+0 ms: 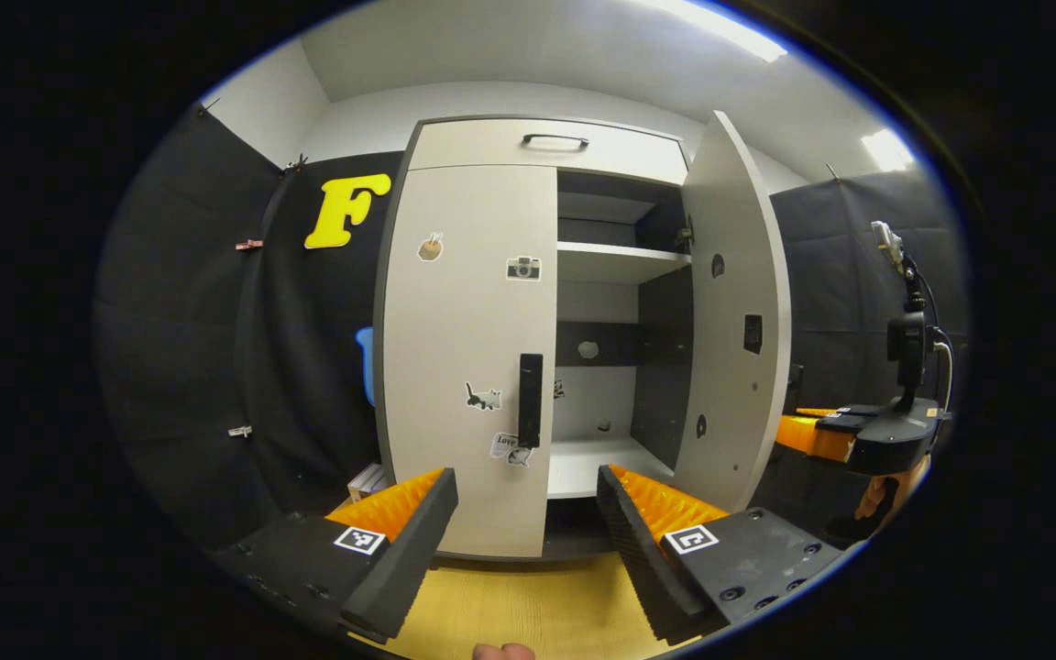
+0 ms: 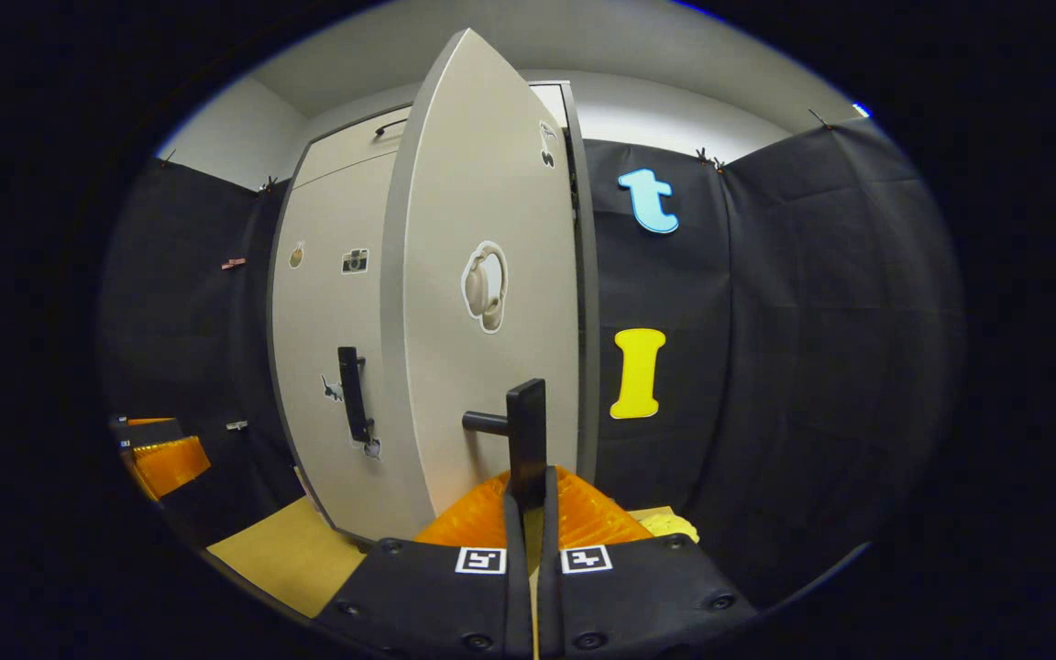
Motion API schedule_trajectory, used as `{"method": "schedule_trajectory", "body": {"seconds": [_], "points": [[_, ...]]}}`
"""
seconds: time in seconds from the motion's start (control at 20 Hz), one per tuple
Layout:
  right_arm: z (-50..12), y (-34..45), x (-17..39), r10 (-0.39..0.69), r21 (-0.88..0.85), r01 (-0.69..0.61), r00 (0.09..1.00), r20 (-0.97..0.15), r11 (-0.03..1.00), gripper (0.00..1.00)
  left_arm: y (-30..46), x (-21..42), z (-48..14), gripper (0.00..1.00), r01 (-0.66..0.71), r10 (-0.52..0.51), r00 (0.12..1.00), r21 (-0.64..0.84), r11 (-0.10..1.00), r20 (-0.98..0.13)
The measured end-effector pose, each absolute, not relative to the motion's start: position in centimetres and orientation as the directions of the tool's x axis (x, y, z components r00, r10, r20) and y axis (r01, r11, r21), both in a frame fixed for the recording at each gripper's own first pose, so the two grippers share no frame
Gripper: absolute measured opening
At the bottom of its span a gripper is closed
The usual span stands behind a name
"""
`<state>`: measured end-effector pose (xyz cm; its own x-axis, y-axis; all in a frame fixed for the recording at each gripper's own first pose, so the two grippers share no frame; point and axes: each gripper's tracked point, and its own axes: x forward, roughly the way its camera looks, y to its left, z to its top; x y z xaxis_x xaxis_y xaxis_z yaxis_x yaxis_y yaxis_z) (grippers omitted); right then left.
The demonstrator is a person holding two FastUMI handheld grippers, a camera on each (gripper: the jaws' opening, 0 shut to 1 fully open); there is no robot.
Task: Open the right door of the double-door shoe cabinet with the right hand, and open the left door with the left hand.
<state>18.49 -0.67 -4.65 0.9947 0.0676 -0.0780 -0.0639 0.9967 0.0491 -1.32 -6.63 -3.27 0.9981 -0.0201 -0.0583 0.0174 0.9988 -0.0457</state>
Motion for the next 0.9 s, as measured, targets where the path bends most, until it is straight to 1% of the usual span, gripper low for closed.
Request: {"method": "schedule_trajectory", "body": {"seconds": [0.3,0.45,0.65,0.9], "points": [[-4.6,-3.4,18.4,-0.019,0.05,0.023,0.997,-0.076,0.998,0.06,-7.9,0.1,-2.1,0.95,0.03,-0.031,0.999,-0.03,0.999,-0.039],[-4.8,-2.6,18.4,0.014,0.111,-0.004,0.996,-0.09,0.994,0.05,-8.3,1.3,-2.0,0.95,0.033,-0.033,0.999,-0.023,0.999,-0.035],[-4.5,-3.3,18.4,0.008,0.073,-0.003,0.997,-0.074,0.997,0.05,-8.9,3.0,-2.1,0.95,0.041,-0.042,0.998,-0.01,0.999,-0.039],[-4.7,-3.4,17.5,-0.002,0.061,0.007,0.996,-0.091,0.998,0.06,-9.0,6.2,-2.3,0.95,0.051,-0.051,0.998,0.014,0.999,-0.046]]}}
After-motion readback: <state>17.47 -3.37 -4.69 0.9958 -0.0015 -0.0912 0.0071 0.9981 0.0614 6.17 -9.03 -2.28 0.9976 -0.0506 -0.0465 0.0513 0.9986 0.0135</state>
